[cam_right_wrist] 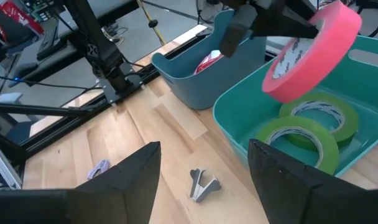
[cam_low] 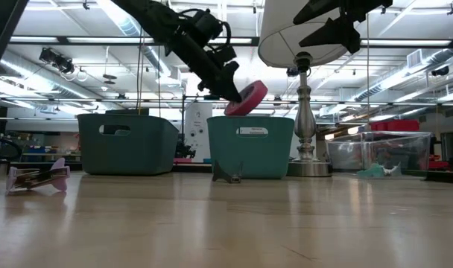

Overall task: Pick and place Stapler, Stapler remover, tape
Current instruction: Put the pink tape into the green bin, then put the purple staple remover into the transparent bin

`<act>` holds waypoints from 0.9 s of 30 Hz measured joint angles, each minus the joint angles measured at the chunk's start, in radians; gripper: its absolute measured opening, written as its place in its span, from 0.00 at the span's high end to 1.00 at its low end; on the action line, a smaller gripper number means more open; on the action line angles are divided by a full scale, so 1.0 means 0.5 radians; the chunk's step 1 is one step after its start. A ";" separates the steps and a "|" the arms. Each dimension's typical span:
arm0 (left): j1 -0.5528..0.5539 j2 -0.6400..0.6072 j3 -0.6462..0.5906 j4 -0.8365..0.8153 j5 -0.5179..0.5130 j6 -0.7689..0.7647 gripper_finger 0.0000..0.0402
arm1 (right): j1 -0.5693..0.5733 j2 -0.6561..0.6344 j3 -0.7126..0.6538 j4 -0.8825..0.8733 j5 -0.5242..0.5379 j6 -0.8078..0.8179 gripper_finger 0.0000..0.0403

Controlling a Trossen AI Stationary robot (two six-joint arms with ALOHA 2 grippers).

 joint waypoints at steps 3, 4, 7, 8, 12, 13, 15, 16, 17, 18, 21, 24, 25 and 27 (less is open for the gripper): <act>0.000 0.036 0.000 0.032 -0.014 0.011 0.76 | 0.000 0.000 0.000 -0.003 0.000 0.001 0.41; 0.000 0.042 0.000 0.029 -0.041 0.009 0.76 | 0.000 0.000 0.000 -0.004 -0.001 0.001 0.41; -0.001 0.045 0.000 0.032 -0.078 -0.079 0.71 | 0.000 0.000 0.000 -0.004 -0.001 0.000 0.41; -0.001 0.045 0.000 0.038 -0.081 -0.091 0.69 | 0.000 0.000 0.000 -0.006 -0.001 -0.005 0.41; -0.002 0.045 0.000 0.030 -0.146 -0.092 0.54 | -0.002 0.000 0.000 -0.007 -0.001 -0.044 0.41; -0.001 0.045 0.000 0.032 -0.166 -0.093 0.50 | -0.002 0.000 0.001 -0.007 -0.001 -0.053 0.41; -0.001 0.045 0.000 0.041 -0.180 -0.092 0.41 | -0.002 0.000 0.000 -0.008 -0.001 -0.061 0.41; -0.001 0.045 0.000 0.040 -0.182 -0.092 0.37 | -0.002 0.000 0.000 -0.010 -0.001 -0.065 0.41; -0.001 0.045 0.000 0.037 -0.181 -0.094 0.33 | -0.002 0.000 0.000 -0.016 -0.001 -0.066 0.41; -0.001 0.045 0.000 0.037 -0.182 -0.093 0.30 | -0.002 0.000 0.000 -0.022 -0.001 -0.067 0.41; -0.001 0.045 0.000 0.036 -0.181 -0.093 0.23 | -0.002 0.000 0.000 -0.030 -0.004 -0.067 0.41; -0.003 0.045 0.000 0.033 -0.180 -0.090 0.20 | -0.002 0.000 0.000 -0.053 -0.007 -0.067 0.41; -0.003 0.045 0.000 0.033 -0.181 -0.090 0.19 | -0.002 0.000 0.000 -0.057 -0.013 -0.067 0.41; -0.002 0.042 0.000 0.030 -0.180 -0.091 0.19 | -0.002 0.000 0.000 -0.072 -0.022 -0.067 0.41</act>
